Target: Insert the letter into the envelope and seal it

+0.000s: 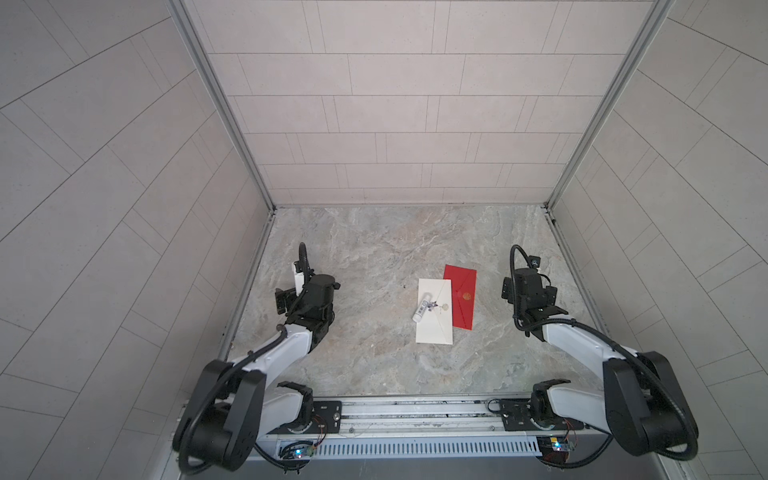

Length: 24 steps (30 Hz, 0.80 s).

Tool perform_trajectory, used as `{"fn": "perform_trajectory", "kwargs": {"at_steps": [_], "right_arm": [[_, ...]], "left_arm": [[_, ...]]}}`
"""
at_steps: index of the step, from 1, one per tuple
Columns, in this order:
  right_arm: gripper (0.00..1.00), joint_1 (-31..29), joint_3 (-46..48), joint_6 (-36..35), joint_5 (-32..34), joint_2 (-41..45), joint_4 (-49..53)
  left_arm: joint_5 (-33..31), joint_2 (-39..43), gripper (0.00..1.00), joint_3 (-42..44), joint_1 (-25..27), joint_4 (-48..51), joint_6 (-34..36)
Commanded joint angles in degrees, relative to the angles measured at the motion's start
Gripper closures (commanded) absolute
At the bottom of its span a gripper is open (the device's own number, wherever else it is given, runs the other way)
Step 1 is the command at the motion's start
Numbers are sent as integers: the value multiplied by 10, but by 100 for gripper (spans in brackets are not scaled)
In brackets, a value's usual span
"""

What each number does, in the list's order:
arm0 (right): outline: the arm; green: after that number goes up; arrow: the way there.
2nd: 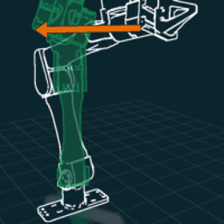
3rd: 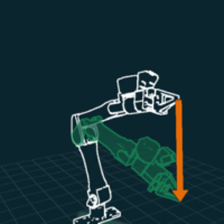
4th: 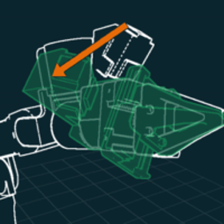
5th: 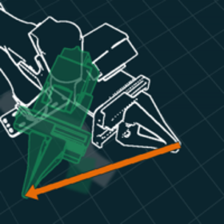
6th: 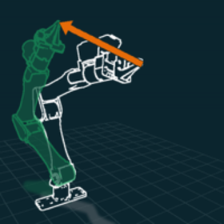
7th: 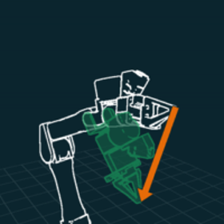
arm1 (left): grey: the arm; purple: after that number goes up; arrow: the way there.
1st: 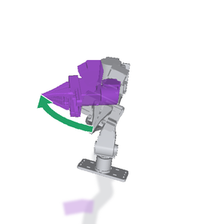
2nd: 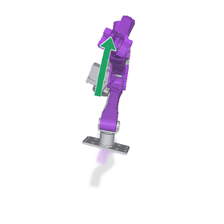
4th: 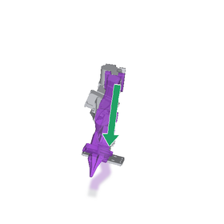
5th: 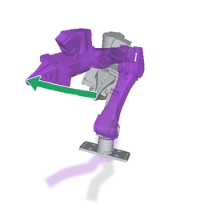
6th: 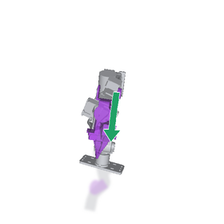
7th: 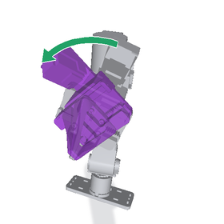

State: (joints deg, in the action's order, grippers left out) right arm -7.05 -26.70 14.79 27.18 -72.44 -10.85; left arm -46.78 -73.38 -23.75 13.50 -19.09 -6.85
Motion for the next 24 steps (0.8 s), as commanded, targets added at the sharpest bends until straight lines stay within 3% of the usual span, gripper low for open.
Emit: {"fn": "perform_trajectory", "kwargs": {"at_steps": [1,4,5,6,8,9,11,12,14,15,16,18,21,24], "right_arm": [[0,-10,12,-71,45,-34,-156],[0,-4,32,-91,17,-68,-258],[1,7,55,-103,-9,-111,-349],[0,12,66,-127,-52,-145,-401],[0,11,66,-140,-67,-176,-456],[0,13,60,-138,-71,-167,-434],[0,16,29,-103,-72,-130,-307],[0,20,37,-120,-88,-148,-349],[0,21,45,-127,-91,-156,-380],[0,21,33,-115,-88,-144,-345],[0,26,23,-104,-96,-137,-302],[0,30,30,-112,-105,-147,-338],[0,34,27,-109,-111,-145,-326],[0,34,27,-108,-111,-141,-321]], "left_arm": [[11,-61,0,-49,-11,-47,31],[102,-110,0,-52,-24,-145,67],[126,-123,0,-52,-26,-173,82],[139,-134,0,-56,-30,-189,84],[182,-160,0,-53,-43,-221,69],[191,-171,0,-40,-51,-264,75],[212,-148,1,-35,-69,-228,40],[230,-140,0,-17,-83,-229,23],[245,-186,0,39,-96,-407,27],[255,-190,0,43,-98,-430,34],[272,-165,0,29,-99,-351,25],[285,-156,0,-13,-102,-250,24],[285,-196,0,6,-103,-354,37],[286,-178,0,-6,-104,-300,27]]}}
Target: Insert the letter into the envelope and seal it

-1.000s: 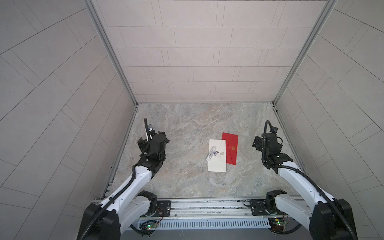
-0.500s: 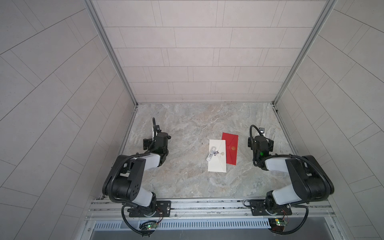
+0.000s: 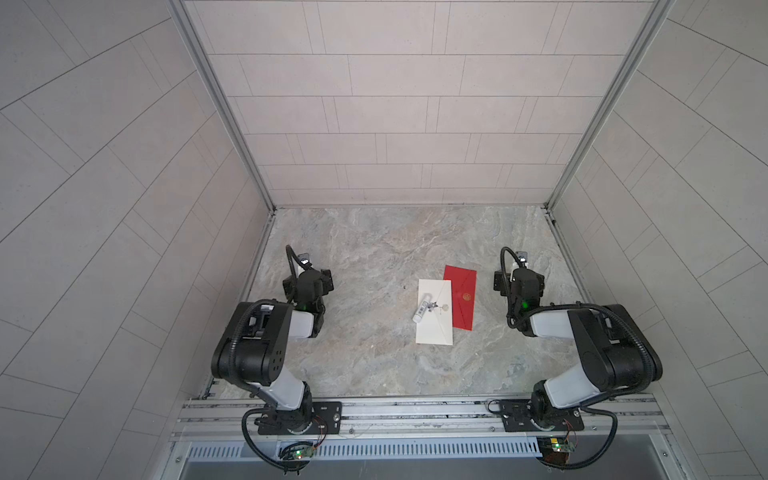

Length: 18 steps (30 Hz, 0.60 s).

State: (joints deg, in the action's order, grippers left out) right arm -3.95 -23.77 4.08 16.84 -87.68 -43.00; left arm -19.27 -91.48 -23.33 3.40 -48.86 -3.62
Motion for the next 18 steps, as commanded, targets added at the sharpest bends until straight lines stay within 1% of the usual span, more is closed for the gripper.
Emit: {"fn": "perform_trajectory", "kwargs": {"at_steps": [1,2,4,6,18], "right_arm": [[0,3,-4,2,-6,15,11],[0,3,-3,2,-6,13,6],[0,2,-4,2,-5,14,9],[0,0,-3,1,-2,14,7],[0,1,-8,1,-4,9,11]], "left_arm": [[11,-3,0,-5,-2,-22,-4],[11,-10,0,1,-3,-47,4],[12,-2,0,-1,-2,-27,-2],[11,-8,0,0,-3,-44,4],[11,-7,0,0,-2,-39,3]]}}
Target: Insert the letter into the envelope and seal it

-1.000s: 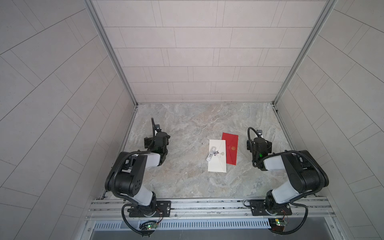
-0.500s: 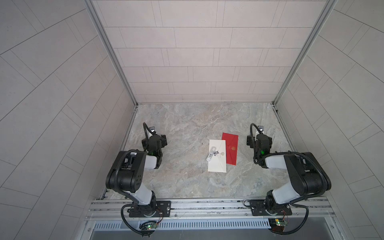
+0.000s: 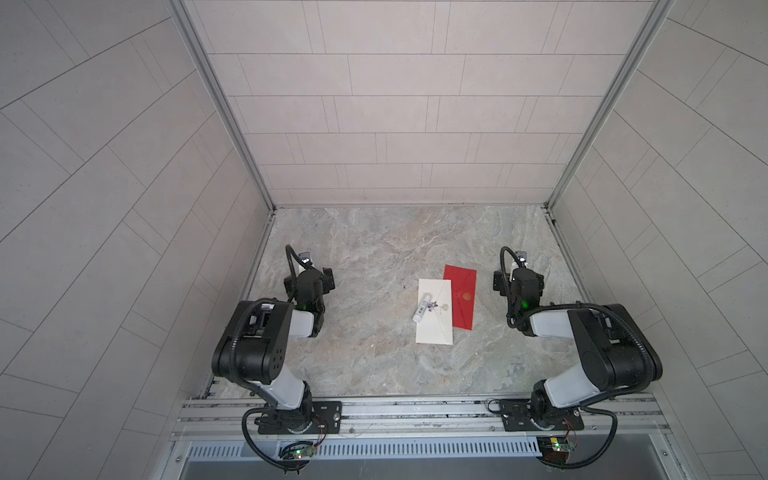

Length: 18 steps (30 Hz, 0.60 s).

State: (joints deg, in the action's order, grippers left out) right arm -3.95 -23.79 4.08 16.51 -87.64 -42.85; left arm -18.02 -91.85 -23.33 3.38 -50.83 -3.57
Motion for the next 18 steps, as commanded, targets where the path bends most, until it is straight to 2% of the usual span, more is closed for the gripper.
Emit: {"fn": "perform_trajectory", "kwargs": {"at_steps": [1,18], "right_arm": [[0,2,-9,1,-2,7,11],[0,18,-28,1,-34,-9,32]], "left_arm": [[-1,-3,0,0,-3,-19,2],[3,-15,0,-16,-9,2,-6]]}}
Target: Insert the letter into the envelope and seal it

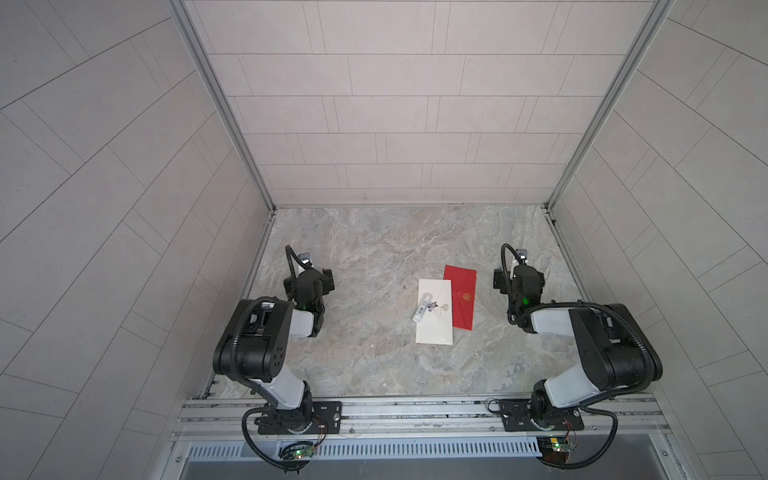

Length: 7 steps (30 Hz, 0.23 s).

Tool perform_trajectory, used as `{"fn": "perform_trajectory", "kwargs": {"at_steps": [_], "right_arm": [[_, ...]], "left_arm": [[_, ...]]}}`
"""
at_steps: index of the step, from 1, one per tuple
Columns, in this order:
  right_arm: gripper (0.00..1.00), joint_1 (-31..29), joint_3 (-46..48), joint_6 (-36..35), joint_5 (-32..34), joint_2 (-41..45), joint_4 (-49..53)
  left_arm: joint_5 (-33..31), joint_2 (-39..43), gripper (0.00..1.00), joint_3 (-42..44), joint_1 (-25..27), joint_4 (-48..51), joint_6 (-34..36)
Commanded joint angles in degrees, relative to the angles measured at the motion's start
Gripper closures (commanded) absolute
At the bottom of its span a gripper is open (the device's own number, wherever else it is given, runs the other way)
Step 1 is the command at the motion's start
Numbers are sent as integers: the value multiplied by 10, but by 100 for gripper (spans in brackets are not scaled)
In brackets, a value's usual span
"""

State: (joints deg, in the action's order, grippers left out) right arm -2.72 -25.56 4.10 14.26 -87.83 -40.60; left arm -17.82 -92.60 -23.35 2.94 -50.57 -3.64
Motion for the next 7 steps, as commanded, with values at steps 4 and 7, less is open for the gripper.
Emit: {"fn": "perform_trajectory", "kwargs": {"at_steps": [4,7], "right_arm": [[0,8,-13,3,-19,-8,12],[0,4,3,2,-14,7,-2]], "left_arm": [[3,-8,0,-15,-6,-2,-7],[7,-1,0,-7,-7,-8,-7]]}}
